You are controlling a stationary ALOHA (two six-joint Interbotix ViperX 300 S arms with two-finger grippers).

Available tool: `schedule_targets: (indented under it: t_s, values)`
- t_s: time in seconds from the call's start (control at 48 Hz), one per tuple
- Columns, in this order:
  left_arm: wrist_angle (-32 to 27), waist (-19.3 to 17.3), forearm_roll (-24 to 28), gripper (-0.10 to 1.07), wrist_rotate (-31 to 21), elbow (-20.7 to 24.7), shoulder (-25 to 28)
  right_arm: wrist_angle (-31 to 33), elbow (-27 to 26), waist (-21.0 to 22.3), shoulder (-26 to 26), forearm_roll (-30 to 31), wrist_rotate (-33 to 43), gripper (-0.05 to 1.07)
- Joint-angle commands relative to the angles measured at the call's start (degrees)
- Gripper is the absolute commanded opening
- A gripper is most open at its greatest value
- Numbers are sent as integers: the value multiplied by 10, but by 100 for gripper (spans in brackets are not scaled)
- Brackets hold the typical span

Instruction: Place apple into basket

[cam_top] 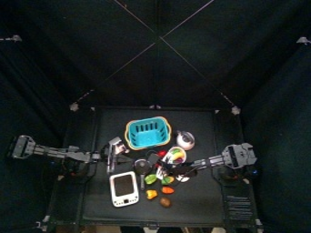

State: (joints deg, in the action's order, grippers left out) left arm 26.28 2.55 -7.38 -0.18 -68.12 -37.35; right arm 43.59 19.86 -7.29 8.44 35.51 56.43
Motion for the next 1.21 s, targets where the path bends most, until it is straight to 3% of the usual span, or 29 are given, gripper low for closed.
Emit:
schedule_targets:
  t_s: [0.0, 0.417, 0.625, 0.958, 1.188]
  values:
    - [2, 2, -7, 1, 0, 8, 1, 2, -10, -1, -32, 11, 0, 67]
    - [2, -2, -15, 1, 1, 10, 0, -2, -2, 4, -103, 113, 1, 67]
    - [2, -3, -15, 1, 0, 10, 1, -23, 0, 50, -125, 177, 6, 67]
    - [2, -20, -48, 1, 2, 5, 1, -235, 14, 200, -110, 145, 11, 68]
    - [3, -19, -48, 1, 1, 4, 1, -337, 42, 258, -90, 110, 9, 68]
